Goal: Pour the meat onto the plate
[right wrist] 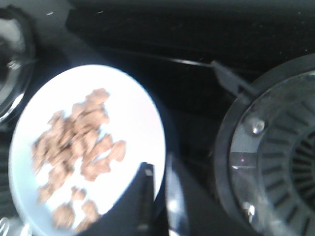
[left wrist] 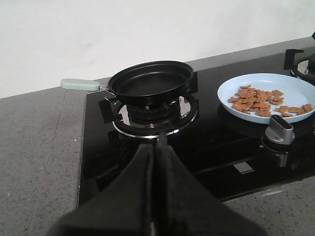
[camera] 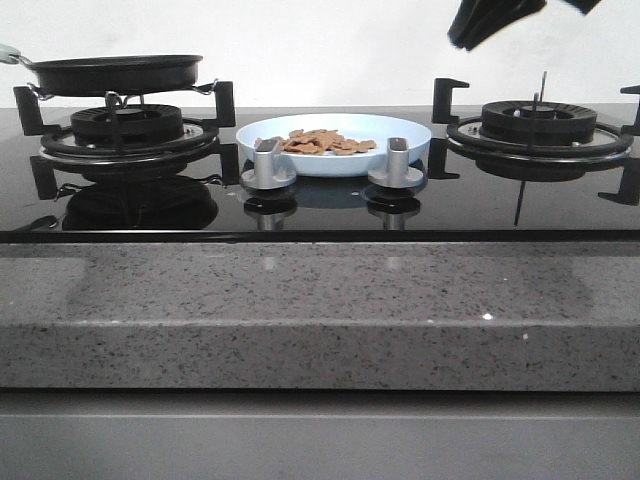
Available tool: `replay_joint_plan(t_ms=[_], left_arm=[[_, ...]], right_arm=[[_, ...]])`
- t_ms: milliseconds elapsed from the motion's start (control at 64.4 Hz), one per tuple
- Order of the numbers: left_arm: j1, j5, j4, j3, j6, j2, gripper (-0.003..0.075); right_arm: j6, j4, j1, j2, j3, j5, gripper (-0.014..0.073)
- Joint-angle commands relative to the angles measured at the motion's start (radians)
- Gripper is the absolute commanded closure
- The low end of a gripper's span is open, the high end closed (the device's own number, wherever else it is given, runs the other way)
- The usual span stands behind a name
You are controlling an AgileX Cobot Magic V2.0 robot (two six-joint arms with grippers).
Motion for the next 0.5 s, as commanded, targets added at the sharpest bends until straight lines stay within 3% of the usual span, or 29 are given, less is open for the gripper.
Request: replay_joint_plan(t_ms=[0,171,326,482], left_arm=[[-0.009,-0.08,-0.016,-0.024,-0.011,0.01,0.0741],[-0.009,-0.08,-0.016,-0.024,-0.011,0.01,0.0741],[-0.009,-0.08,-0.016,-0.024,-0.011,0.01,0.0741],[-0.009,-0.08,-0.016,-0.024,-0.011,0.01,0.0741]], right_arm=[[-0.004,0.021,-0.008,-0.072,-0.053,0.036,0.0668],[-0.004,0.01,-0.008,-0.091,-0.058,0.065,0.0654],[-0.004,-0.117,-0.006,-0.171,-0.041,0.067,0.0654],[-0.038,-0.22,0.012,-0.365,0.177,-0.09,0.0654]])
